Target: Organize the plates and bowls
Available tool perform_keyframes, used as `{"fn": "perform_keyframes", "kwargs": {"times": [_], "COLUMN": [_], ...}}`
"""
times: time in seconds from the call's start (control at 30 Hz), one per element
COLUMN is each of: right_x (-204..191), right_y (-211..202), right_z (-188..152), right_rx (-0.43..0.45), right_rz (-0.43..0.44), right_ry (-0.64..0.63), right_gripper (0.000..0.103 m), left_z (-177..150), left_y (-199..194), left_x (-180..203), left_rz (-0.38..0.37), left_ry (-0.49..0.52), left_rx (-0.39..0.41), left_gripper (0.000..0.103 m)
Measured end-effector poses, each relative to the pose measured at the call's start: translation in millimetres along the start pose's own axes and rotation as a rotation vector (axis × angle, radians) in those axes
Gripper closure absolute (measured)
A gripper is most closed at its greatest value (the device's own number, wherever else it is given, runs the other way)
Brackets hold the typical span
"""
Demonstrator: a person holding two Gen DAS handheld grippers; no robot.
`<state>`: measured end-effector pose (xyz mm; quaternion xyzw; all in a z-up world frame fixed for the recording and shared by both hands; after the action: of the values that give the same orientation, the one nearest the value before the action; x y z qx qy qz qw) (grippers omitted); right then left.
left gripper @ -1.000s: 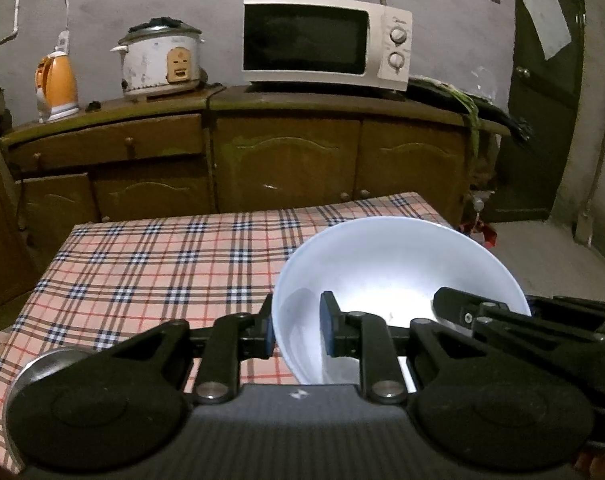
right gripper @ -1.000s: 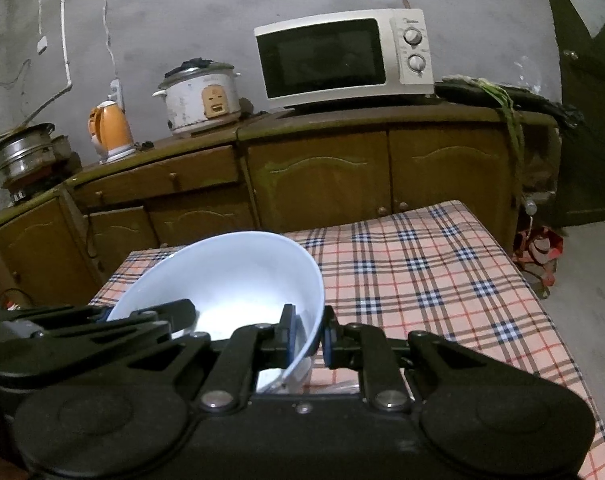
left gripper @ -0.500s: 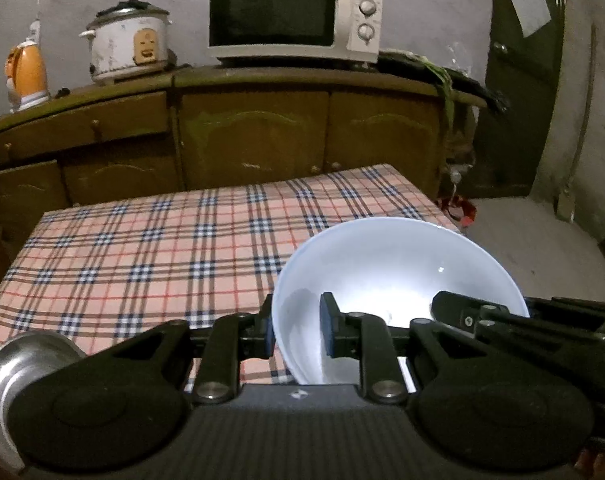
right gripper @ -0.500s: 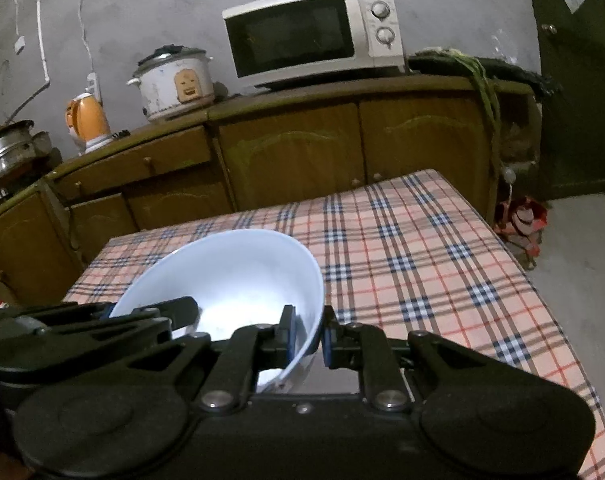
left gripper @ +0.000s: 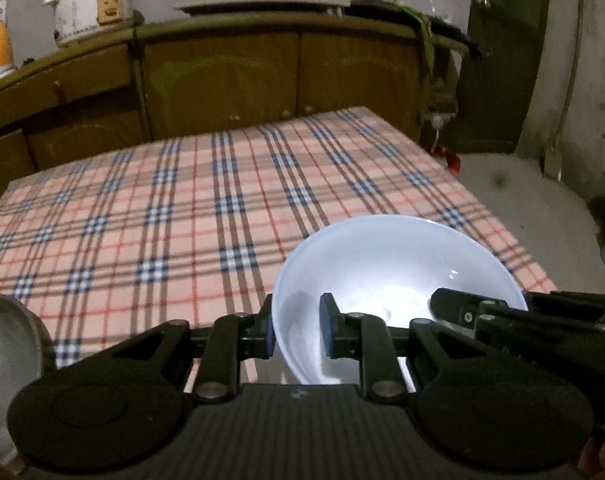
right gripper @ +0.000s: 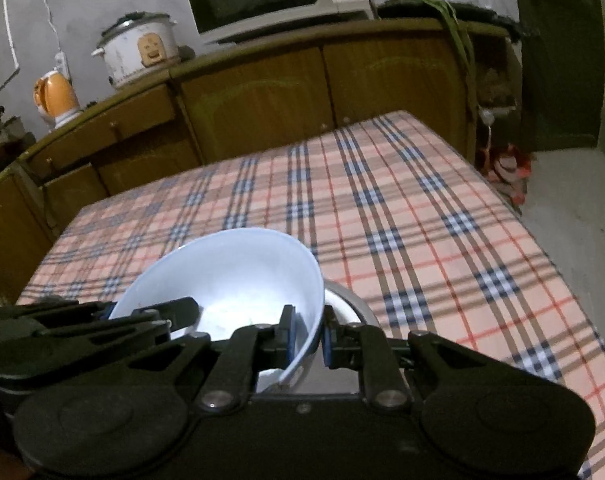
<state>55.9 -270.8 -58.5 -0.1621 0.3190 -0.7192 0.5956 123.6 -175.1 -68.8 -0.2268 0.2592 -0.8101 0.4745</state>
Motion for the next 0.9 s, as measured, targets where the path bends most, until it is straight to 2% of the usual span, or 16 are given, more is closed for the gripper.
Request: {"fn": "perform_keyframes", "kwargs": {"times": [0.37,0.57,0.7,0.9], "right_x": [6,8,9,9], "right_y": [22,31,33,34], "right_z": [-25,-31,-31,-31], "right_rx": [-0.039,-0.034,-0.032,-0.040], "right_rz": [0.007,0.013,0.018,0.021], "right_ry": [0.003,0.010,0.009,0.022], "right_gripper": [0.085,0.084,0.084,0.084], "left_z": [-20,-21,-20,-22], "left_y": [19,24,25,24], "left_x": [-2,-2,-1,0], "left_rz": [0.005,0.000,-0.017,-0.027], "left_ry": [0.003,0.007,-0.008,0.003], "left_rx": [-0.045,-0.025,-0.006,0.005], "left_gripper": [0.081,0.081,0.075,0.072]}}
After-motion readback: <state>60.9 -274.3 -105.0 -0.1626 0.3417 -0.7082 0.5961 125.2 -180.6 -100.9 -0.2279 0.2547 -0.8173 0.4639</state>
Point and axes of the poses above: each gripper's, at about its wrist camera, not at the fingertips, and y roughly the way its jaws point, x to its right, z to its top, the point moved 8 cm from there along y, roughly the way its jaws point, and after that the axes turned 9 degrees about -z, right-handed, at the moved point
